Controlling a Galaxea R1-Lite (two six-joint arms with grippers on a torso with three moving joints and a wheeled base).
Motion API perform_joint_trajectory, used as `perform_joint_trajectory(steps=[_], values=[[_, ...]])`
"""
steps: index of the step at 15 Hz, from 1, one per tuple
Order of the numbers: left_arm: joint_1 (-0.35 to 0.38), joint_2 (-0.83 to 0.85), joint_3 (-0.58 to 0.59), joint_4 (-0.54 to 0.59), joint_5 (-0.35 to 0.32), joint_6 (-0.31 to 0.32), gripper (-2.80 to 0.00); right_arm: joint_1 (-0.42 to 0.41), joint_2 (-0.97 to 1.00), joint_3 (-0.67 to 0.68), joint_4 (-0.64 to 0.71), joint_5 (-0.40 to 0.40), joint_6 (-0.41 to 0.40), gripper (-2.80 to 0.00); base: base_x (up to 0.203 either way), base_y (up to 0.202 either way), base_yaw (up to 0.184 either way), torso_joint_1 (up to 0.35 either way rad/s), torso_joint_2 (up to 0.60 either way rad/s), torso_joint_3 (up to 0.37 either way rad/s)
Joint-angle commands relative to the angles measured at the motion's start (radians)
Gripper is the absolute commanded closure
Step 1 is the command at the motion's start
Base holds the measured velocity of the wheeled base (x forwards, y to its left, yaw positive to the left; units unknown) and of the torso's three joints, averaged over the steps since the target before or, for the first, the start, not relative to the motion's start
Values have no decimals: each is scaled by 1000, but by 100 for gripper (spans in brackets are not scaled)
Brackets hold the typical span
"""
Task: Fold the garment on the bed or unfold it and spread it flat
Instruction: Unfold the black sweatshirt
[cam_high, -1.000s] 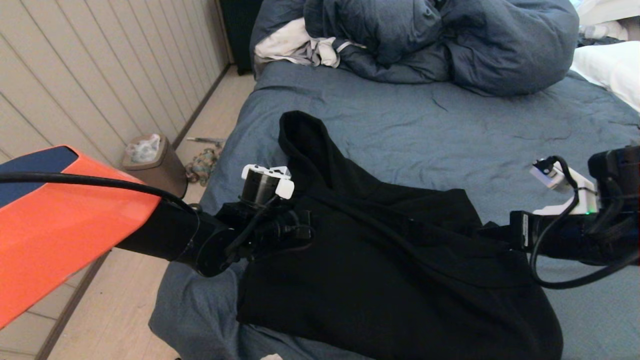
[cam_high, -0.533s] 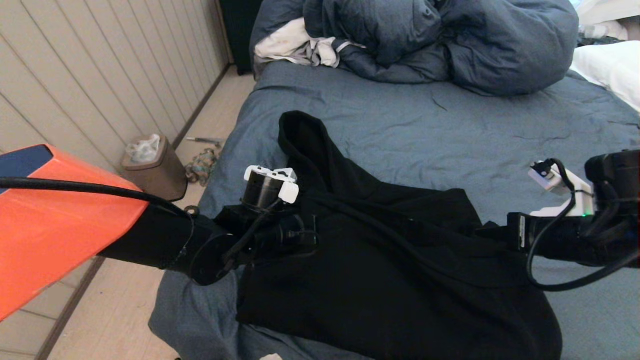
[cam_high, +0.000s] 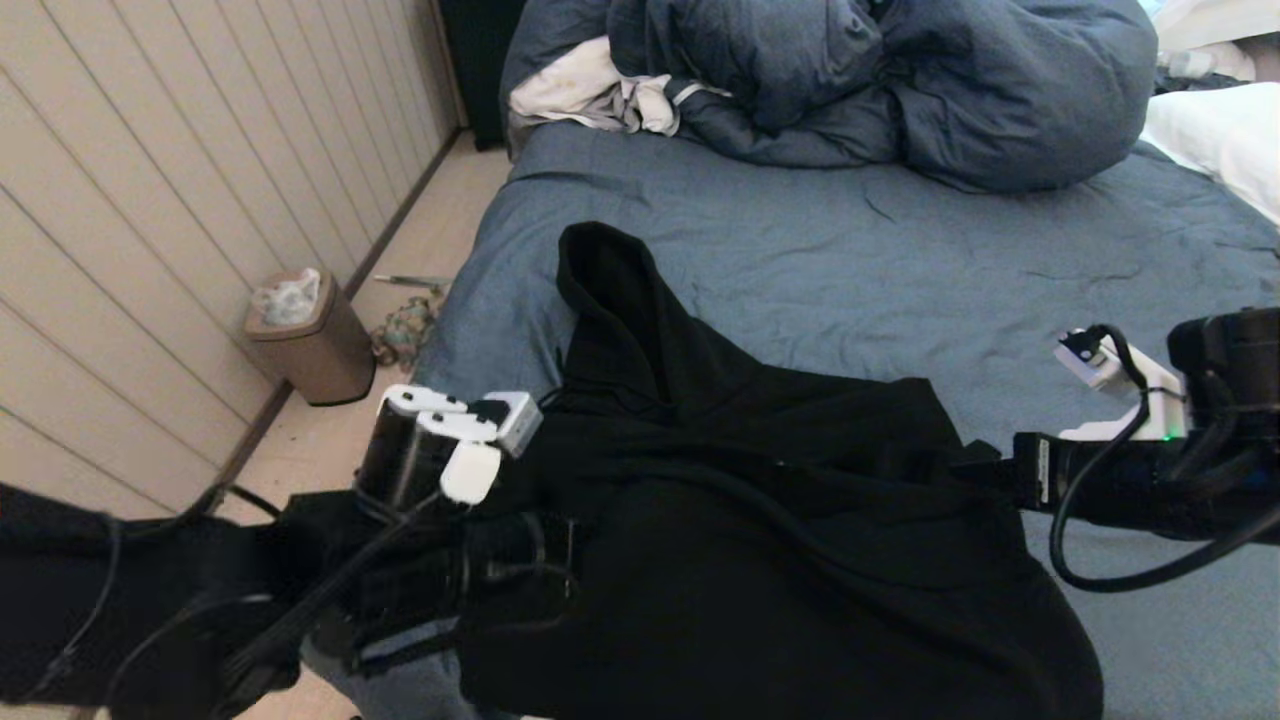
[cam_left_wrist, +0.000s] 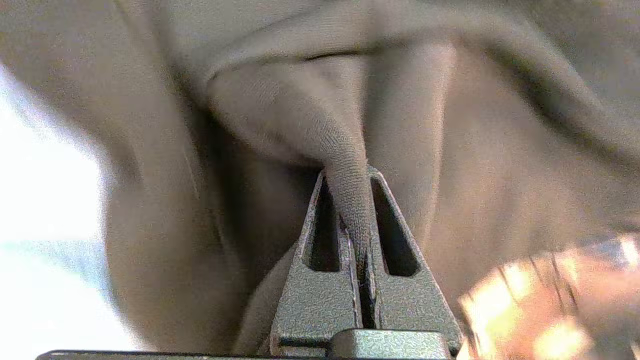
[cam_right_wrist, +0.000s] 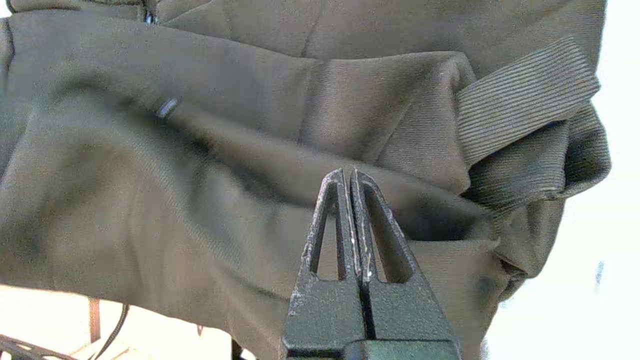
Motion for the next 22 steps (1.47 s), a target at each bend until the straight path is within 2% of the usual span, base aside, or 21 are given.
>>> perform_joint_trajectory(steps=[1, 4, 6, 9, 10, 15, 18, 22], values=[[-58, -139, 123, -3, -16, -9, 0, 1, -4, 2, -1, 3, 1, 0, 0, 0, 0, 0, 0, 0], [-128, -165, 200, -4, -37, -14, 0, 2, -5, 7, -2, 1, 1, 0, 0, 0, 0, 0, 0, 0], [-144, -162, 216, -8, -66, -9, 0, 2, -2, 7, -2, 1, 1, 0, 0, 0, 0, 0, 0, 0], [-144, -156, 226, -30, -69, -10, 0, 2, 4, 8, -1, 1, 1, 0, 0, 0, 0, 0, 0, 0], [-145, -156, 241, -42, -68, -8, -280, 2, 4, 8, -2, 1, 0, 0, 0, 0, 0, 0, 0, 0], [-210, -172, 330, -134, -67, -4, -280, 4, 7, 8, 0, 1, -1, 0, 0, 0, 0, 0, 0, 0], [-205, -223, 315, -202, -46, -1, -280, 7, 11, -1, -2, 1, 3, 0, 0, 0, 0, 0, 0, 0], [-1, -211, 86, -142, -29, -5, -280, 10, 73, -93, -1, -4, 35, 0, 0, 0, 0, 0, 0, 0]])
